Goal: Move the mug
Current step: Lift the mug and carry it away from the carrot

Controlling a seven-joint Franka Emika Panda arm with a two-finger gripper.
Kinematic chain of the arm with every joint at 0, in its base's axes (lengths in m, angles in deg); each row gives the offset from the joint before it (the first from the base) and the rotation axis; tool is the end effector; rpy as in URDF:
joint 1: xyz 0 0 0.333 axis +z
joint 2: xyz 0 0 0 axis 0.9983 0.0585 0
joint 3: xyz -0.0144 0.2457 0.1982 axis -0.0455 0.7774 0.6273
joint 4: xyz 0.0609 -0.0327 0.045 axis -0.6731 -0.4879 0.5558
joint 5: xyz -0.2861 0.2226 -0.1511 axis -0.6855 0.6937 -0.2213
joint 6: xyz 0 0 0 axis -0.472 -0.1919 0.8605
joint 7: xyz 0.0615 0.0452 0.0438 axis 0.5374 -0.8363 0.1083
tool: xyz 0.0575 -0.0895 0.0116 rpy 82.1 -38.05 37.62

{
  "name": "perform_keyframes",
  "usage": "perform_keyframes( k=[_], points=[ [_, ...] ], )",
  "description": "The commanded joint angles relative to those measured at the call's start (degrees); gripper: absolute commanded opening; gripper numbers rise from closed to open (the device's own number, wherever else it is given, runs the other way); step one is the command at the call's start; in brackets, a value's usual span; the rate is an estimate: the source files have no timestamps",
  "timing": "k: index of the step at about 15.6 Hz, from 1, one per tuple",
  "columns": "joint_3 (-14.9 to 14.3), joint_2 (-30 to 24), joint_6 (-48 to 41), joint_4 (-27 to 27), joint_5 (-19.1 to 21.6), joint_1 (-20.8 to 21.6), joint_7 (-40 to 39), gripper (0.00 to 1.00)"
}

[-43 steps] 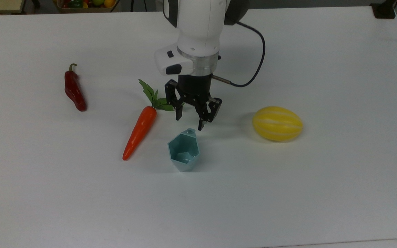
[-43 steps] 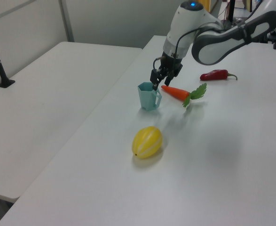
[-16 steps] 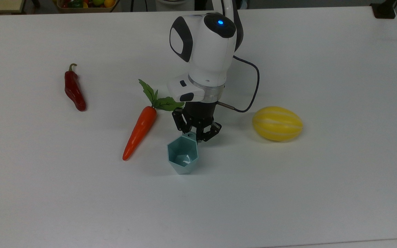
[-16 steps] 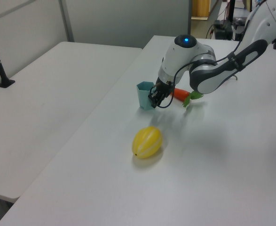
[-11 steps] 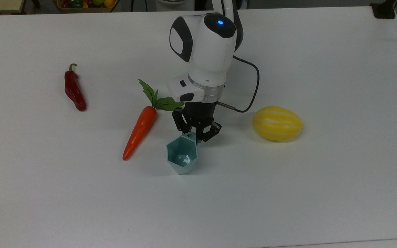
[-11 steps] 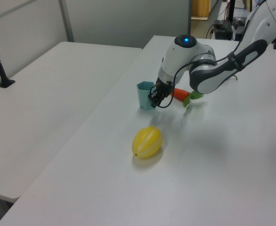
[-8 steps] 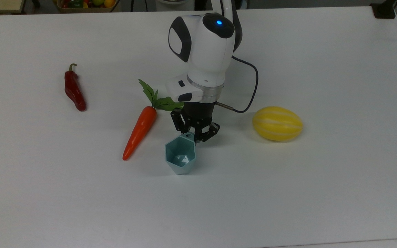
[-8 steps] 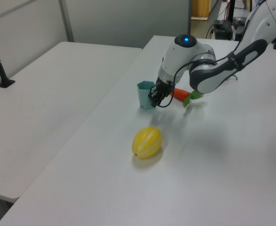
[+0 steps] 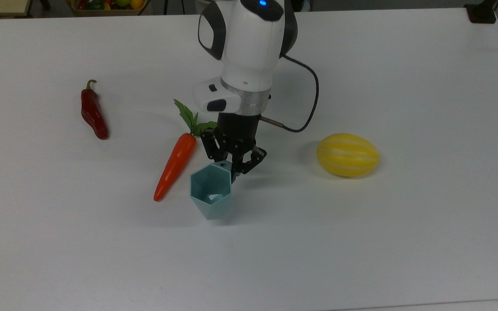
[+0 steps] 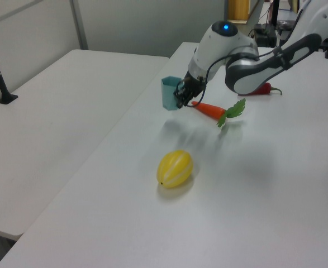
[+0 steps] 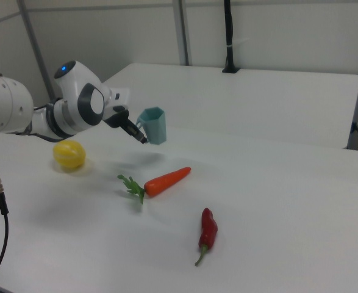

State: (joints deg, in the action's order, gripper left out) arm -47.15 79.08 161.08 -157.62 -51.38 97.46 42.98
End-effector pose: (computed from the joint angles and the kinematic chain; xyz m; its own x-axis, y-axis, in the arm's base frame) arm 0.7070 0.1247 0.3880 0.7716 -0.3668 0.5197 -0.3908 -0.9180 -0.0676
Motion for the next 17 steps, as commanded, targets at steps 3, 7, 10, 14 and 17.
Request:
perform_keyframes(
  k=[3,7,10,14,17],
  points=[
    [1.69,-8.32,-5.03,-2.34,0.19,-1.49,-0.95,0.00],
    [2.14,-13.86,-14.34,-2.60,10.27,-1.85,-13.49,0.00],
    [2.14,-18.52,-23.83,-2.78,17.58,-2.63,-25.27,0.00],
    [2.14,-25.63,-34.12,-8.55,20.76,-2.72,-41.35,0.00],
    [2.05,-30.30,-38.70,-14.63,20.85,-2.72,-49.90,0.00]
  ],
)
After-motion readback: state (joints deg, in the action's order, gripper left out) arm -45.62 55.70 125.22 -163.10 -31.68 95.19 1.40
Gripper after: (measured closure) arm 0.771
